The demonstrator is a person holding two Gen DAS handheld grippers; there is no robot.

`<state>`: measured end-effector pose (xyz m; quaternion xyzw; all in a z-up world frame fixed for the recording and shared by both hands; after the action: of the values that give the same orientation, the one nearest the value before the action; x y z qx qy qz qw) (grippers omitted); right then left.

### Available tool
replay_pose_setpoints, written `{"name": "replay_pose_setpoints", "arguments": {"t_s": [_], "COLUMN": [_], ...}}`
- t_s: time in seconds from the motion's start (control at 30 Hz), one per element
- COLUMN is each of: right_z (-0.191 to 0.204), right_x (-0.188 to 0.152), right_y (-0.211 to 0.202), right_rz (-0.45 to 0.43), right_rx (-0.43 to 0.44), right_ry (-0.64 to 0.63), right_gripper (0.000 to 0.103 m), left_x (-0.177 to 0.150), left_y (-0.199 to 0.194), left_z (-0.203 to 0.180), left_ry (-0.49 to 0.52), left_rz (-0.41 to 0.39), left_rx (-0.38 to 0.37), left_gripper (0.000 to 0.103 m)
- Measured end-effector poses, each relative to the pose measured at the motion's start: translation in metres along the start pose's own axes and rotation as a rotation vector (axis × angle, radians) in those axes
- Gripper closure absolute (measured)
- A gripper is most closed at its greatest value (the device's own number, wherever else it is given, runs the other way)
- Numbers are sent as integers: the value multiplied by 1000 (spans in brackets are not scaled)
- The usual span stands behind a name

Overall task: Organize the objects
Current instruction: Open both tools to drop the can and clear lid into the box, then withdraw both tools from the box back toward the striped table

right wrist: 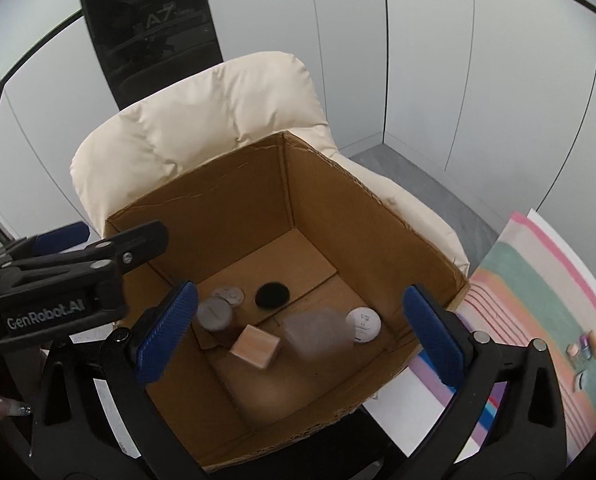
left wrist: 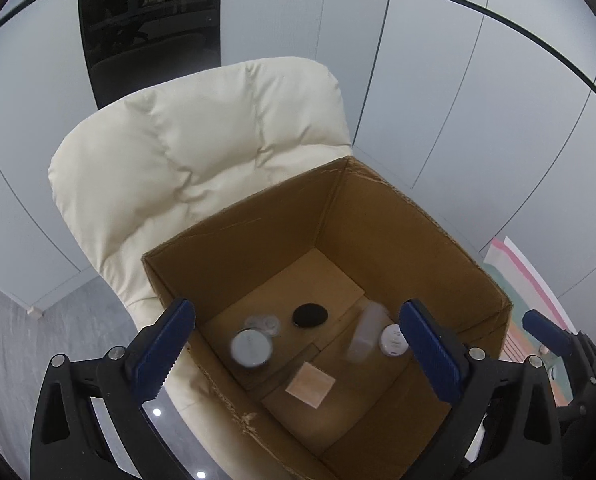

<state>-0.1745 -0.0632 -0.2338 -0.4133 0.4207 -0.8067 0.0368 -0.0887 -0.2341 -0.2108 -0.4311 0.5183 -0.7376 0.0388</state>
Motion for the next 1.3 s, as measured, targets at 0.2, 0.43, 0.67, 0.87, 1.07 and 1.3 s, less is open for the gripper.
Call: {"name": "replay_pose_setpoints", "arguments": {"t_s": [0.2,0.43,0.67,0.87,1.07,1.3], "right_z": [-2,3,13,26,41,62], "right_x": [-1,-3,-10,-23,-44,-89], "right_y": [-3,-19,-43,-67,-90,-118], "right_rz": [4,-6,-18,-13,0,51], "right_rx": [24,10,-24,-37,-39,-45], "right_ry": [39,45,36,36,37,45], "right_gripper": [0,0,0,0,0,0], "left_x": [-1,-1,-8,-29,-58,-104], "left_y": [-5,-19,-44,-68,-85,-96], "left_z": [2,4,17,35,49,65], "left_ry": [-6,5,9,39,75,125], "left_rz": [4,-7,-27,-40,-24,34], "left_rx": [-17,-15,-15,-5,-4,-1], "left_gripper": [0,0,0,0,0,0]}}
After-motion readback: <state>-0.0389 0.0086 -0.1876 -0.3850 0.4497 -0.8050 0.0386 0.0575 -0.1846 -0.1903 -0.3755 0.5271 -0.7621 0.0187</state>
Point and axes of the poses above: each gripper's, at about its wrist camera, not at the fingertips, and y roughly the way its jaws point, z to its left, x to its top, the point moved 3 cm from there along y, roughly the way its jaws point, and after that the axes turned 13 degrees about x, right-handed, at the moved point
